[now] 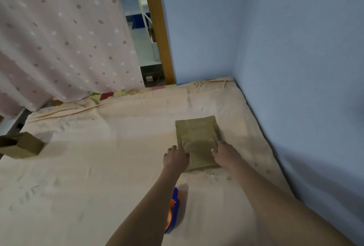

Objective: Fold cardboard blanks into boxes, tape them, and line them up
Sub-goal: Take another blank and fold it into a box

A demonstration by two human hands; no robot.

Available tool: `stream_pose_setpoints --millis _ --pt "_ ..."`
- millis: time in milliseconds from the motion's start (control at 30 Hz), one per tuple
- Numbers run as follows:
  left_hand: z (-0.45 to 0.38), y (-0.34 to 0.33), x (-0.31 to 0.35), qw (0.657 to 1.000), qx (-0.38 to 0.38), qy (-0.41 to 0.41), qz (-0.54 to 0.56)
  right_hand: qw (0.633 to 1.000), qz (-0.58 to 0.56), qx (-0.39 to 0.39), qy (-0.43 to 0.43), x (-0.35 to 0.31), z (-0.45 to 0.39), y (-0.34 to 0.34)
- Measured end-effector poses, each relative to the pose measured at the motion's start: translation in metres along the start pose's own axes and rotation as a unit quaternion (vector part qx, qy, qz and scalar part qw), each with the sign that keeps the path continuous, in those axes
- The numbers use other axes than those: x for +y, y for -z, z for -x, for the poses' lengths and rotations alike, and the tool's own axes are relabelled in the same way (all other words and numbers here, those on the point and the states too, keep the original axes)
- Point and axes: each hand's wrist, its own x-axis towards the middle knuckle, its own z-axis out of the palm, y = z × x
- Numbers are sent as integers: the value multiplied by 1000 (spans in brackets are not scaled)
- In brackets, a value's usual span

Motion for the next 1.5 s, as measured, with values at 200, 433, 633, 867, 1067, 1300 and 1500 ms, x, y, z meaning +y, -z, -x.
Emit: stream_pose_setpoints --millis 200,433,633,867,1067,1300,1500 --pt "-52 -13 11 996 -55 30 70 996 -46 -48 -58 5 -60 4" --pt "-104 -24 10 975 -97 101 172 986 -29 -114 -122 12 -112 -8" --pt "-122 -27 11 966 -112 130 194 977 -81 -122 -156 20 -134 -17" --pt "-116 -20 6 912 -88 197 348 945 -224 -98 -218 28 -135 -18" --pt "-92 -10 3 832 -95 207 505 925 -297 -68 -227 29 -110 -12" --pt "-50 -5 5 837 -113 158 511 937 -317 -4 -144 38 -55 27" --pt "-22 5 21 948 -16 49 315 981 -180 57 -46 48 -5 58"
